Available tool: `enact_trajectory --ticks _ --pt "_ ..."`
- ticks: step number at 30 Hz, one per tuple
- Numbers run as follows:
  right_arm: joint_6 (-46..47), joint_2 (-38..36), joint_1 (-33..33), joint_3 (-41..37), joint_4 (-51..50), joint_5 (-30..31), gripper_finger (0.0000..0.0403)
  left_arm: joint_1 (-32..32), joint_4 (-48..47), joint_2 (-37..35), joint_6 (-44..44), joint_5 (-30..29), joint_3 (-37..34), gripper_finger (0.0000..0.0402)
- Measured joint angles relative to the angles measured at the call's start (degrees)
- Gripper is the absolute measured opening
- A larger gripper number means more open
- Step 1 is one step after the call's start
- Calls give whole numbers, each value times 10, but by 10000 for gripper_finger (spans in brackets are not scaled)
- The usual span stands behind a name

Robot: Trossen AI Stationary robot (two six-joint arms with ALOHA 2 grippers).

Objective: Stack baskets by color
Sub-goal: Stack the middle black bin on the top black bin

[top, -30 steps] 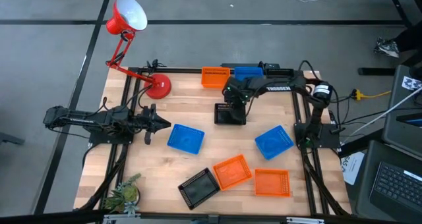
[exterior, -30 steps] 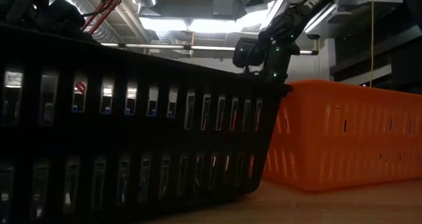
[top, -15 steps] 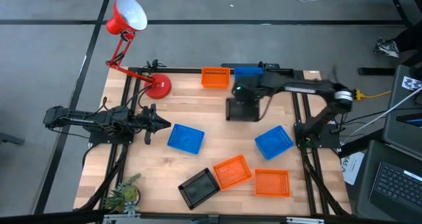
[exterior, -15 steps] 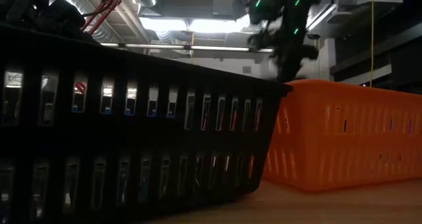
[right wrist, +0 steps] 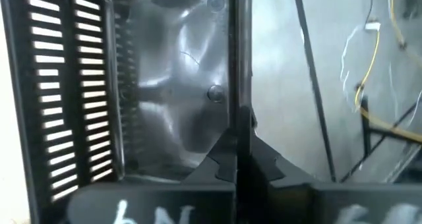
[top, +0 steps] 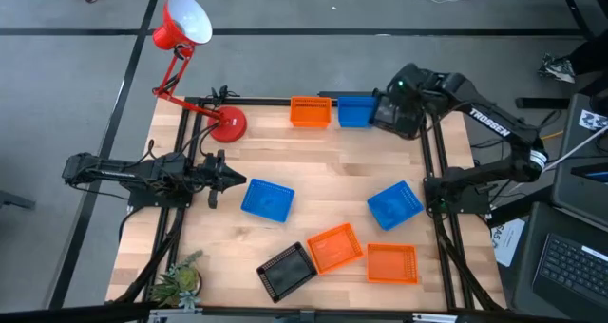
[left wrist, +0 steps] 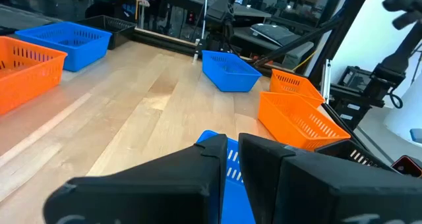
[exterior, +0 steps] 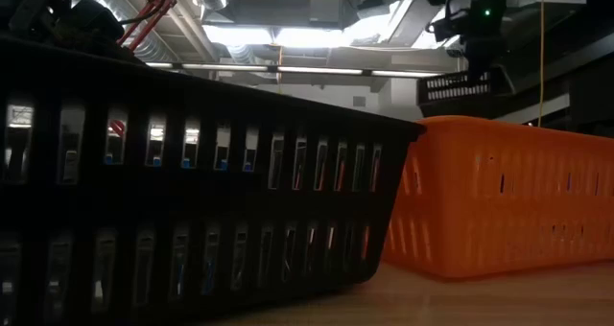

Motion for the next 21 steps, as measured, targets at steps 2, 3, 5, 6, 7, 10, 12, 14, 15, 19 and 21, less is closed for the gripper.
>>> enact_trajectory --ticks 2,3,5,6,7,10,12,14,15,19,21 --pt "0 11 -19 0 0 10 1 0 0 0 0 0 0 31" --pt "0 19 -27 0 0 21 1 0 0 0 0 0 0 31" --pt "-1 42 -39 0 0 35 0 0 0 0 0 0 0 31" --pt "-7 55 -44 0 0 40 0 0 0 0 0 0 0 31" --pt "-19 68 -48 0 0 45 0 0 0 0 0 0 0 31" --pt "-66 111 -57 0 5 69 0 0 0 0 1 0 0 31" --pt "-106 137 -65 5 9 83 0 0 0 0 1 -4 0 31" --pt "-142 161 -77 18 9 87 0 0 0 0 2 -11 0 31" --pt "-159 172 -85 27 9 87 0 0 0 0 2 -12 0 31" --pt "-191 209 -129 78 8 85 0 0 0 0 2 -12 0 31" --pt "-169 224 -148 113 -4 74 0 0 0 0 2 -12 0 31"
